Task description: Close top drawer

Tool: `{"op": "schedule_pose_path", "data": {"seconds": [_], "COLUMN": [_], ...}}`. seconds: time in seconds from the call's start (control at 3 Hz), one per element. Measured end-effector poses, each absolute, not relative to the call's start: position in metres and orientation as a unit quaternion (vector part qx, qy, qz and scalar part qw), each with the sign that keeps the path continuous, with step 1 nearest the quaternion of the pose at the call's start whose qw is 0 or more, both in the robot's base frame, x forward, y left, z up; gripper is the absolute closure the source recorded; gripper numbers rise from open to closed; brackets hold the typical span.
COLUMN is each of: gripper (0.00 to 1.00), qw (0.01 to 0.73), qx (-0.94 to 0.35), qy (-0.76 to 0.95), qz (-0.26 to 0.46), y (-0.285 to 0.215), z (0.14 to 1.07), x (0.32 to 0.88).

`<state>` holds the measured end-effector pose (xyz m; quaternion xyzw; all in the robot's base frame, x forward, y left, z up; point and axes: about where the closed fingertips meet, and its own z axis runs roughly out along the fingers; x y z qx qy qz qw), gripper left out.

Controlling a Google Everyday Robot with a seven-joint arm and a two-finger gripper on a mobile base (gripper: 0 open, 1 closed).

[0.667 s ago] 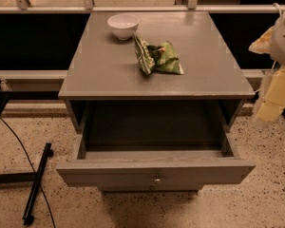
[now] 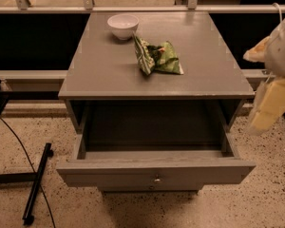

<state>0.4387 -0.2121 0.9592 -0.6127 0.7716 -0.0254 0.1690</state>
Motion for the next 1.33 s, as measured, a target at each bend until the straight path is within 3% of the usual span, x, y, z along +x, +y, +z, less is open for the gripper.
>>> {"op": "schedule_pose_path", "data": {"seconds": [0.67,1.33], "gripper": [0.0,0.5], "qw": [0.181,0.138], "qx": [-0.668,-0.686], "qy": [0.72,0.71], "qz": [0.042,0.084], "y": [-0.177,-0.162], "z": [0.836,0.748], "x": [0.421,0.394]}}
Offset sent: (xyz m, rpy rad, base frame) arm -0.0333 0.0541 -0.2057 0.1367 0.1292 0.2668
